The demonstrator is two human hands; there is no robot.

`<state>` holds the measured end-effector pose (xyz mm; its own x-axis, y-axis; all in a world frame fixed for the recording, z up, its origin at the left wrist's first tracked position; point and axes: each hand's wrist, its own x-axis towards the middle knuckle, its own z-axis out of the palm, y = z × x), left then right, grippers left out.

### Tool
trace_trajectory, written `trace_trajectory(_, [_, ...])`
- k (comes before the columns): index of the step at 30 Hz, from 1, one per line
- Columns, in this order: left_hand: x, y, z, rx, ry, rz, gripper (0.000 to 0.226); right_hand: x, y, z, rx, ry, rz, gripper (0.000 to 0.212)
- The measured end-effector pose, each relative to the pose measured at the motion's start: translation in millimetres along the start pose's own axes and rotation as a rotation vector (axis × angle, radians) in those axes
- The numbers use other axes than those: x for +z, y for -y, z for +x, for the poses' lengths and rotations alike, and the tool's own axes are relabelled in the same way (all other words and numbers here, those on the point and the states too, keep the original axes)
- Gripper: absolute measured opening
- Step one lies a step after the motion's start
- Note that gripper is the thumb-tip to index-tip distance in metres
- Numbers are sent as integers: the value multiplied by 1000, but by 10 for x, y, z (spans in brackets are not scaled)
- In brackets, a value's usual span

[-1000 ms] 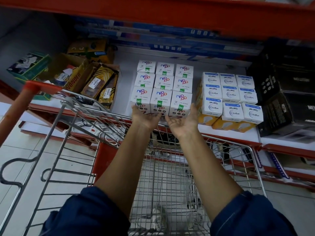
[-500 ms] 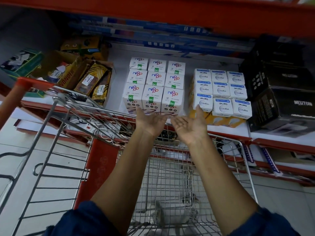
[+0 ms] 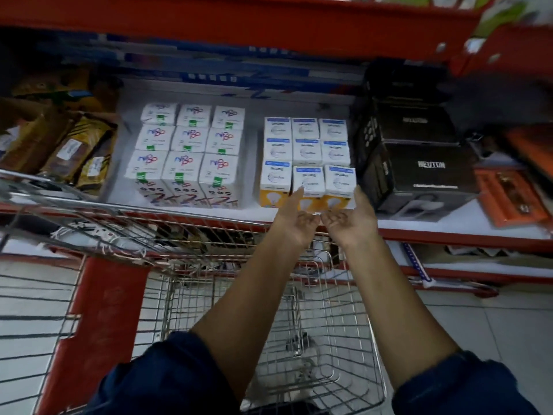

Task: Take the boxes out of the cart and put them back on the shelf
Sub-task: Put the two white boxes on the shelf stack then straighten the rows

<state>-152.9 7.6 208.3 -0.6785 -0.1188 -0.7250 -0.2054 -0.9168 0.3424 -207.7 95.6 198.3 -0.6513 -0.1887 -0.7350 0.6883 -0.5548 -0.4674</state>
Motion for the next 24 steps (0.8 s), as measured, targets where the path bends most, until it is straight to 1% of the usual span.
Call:
trace_trajectory(2, [49,26,136,36,-30,17,36,14,67,32,-2,17,-33,49])
trace_trajectory(4, [84,36,249,91,-68,17,26,29,123,60,-5,-1,-55,35])
trace_trajectory(5, [96,37,297,119,-85,21,25,40,144,65,1,-13,-51,30])
trace_trajectory(6, [100,42,360,137,-97,28,30,45,158,83,10,-25,-48,27])
trace_trajectory(7, [97,49,430,145,-106,42,40,40,169,106,21,-34,-46,25])
trace_trajectory(8, [94,54,477,142,-99,52,46,33,177,133,32,-38,-45,25])
trace_trajectory(11, [126,19,488,114,-141,106,29,-7,191,193,72,-23,-31,23])
trace_trajectory(13, [153,-15,481,111,-157,96,25,-16,205,196,90,1,-24,24])
trace_trajectory(18, [162,-38,505,115,-183,121,28,4,206,216,105,32,-13,24])
trace_trajectory(22, [115,-63,537,108,-139,118,23,6,187,230,91,53,-6,22])
trace_trajectory(23, [89,-73,542,94,-120,119,24,9,186,232,84,51,-13,23])
trace_trajectory(24, [62,-78,536,78,-98,107,31,12,187,230,80,52,-20,23])
